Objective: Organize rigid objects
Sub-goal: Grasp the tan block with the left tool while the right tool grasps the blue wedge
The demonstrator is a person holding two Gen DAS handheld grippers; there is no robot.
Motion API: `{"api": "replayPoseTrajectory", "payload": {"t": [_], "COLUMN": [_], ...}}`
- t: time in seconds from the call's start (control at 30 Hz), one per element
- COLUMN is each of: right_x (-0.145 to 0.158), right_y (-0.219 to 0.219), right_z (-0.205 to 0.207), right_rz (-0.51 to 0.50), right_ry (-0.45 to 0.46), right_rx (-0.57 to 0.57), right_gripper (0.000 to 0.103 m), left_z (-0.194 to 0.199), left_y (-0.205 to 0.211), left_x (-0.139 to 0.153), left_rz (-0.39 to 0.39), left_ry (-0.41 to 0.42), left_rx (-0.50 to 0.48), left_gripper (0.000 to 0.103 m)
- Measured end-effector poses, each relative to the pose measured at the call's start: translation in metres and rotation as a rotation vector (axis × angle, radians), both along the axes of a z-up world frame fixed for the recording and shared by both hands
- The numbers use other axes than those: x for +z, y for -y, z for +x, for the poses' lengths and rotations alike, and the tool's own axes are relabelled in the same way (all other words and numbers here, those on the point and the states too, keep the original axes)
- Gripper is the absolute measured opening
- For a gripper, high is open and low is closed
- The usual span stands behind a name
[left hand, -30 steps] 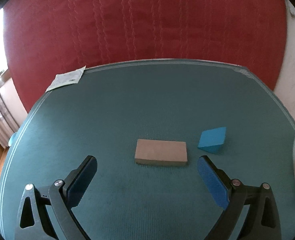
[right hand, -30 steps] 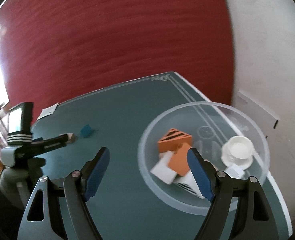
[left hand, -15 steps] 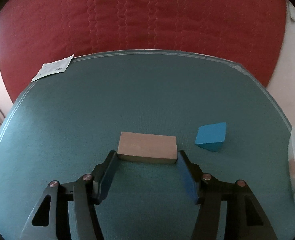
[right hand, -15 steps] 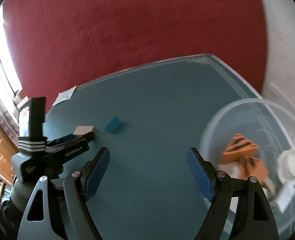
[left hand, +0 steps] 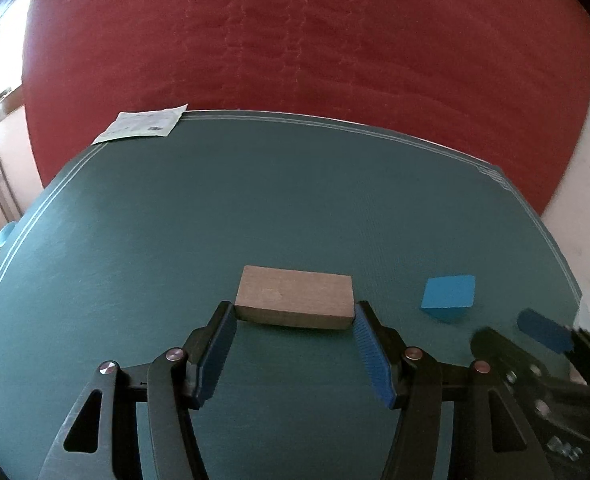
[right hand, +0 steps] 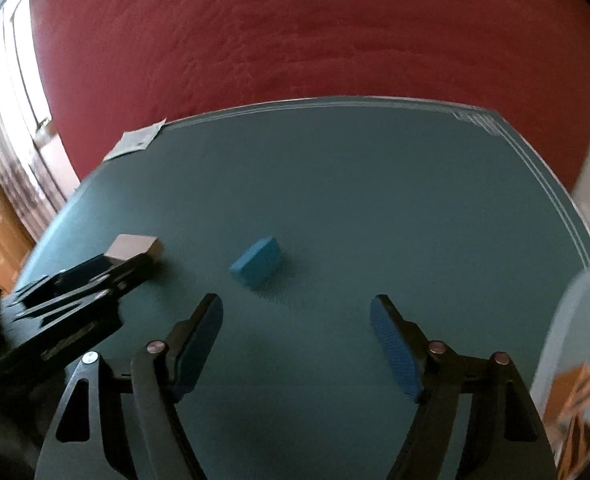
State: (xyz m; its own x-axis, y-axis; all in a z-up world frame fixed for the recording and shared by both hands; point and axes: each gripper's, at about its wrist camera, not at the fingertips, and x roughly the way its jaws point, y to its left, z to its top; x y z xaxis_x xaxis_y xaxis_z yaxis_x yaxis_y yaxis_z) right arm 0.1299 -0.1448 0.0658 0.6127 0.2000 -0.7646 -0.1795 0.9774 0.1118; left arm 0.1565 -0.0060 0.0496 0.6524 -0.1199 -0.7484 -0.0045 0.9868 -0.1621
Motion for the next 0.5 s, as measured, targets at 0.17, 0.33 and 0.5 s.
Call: {"api": "replayPoseTrajectory", "payload": {"t": [0.17,0.33,0.5], "right_x": [-0.006,-0.009,-0.009], "right_y": [-0.012,-0.022,-0.037], "right_z": [0.016,0.029,0.028], "right_rz": [-0.054,-0.082,-0.15], "right_ry": [-0.006,-0.007,0.01], "right_rx": [0.067,0.095,0.093], "right_gripper": [0.072,0.061,0.048], "left_z": [-0.001,-0.002,-0.005], "left_y": [-0.001,-0.001,0.0], "left_x": [0.0,-0.003,-0.004], "left_rz": [-0.001,-0.012,-0.015], "left_ry": [-0.002,-0.01,-0.011], "left_rx": [0.014,0.026,0.029], "left_gripper": [0.063,0.063,0.063]}}
